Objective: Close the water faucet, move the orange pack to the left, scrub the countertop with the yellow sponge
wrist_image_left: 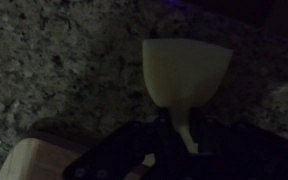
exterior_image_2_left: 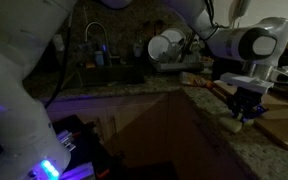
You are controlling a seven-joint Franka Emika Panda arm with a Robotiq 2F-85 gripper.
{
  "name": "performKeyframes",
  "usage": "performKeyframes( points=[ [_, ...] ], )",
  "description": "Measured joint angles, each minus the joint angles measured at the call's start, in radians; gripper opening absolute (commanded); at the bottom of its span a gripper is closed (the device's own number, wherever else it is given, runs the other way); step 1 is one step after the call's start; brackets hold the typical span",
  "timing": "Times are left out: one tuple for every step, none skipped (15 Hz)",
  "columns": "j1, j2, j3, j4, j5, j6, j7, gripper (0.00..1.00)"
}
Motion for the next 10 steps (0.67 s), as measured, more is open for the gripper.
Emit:
performKeyframes(
  points=[
    [-0.022,0.000,0.006,0.004,0.042,-0.008,-0.002,0.06],
    [-0.047,0.002,0.015,0.009,0.086,-0.019,-0.004,0.06],
    [-0.072,0.005,0.023,0.017,0.129,-0.032,-0.004,0.06],
    [-0.097,0.010,0.027,0.026,0.171,-0.048,-0.003,0.06],
    [-0.120,0.018,0.028,0.040,0.212,-0.065,0.000,0.06],
    [-0.141,0.026,0.030,0.053,0.253,-0.083,0.005,0.06],
    [-0.162,0.032,0.031,0.062,0.287,-0.096,0.014,0.06],
    [-0.179,0.036,0.031,0.068,0.310,-0.103,0.027,0.06],
    [-0.194,0.038,0.031,0.071,0.320,-0.105,0.044,0.06],
    [-0.205,0.039,0.030,0.073,0.323,-0.105,0.063,0.06]
  ],
)
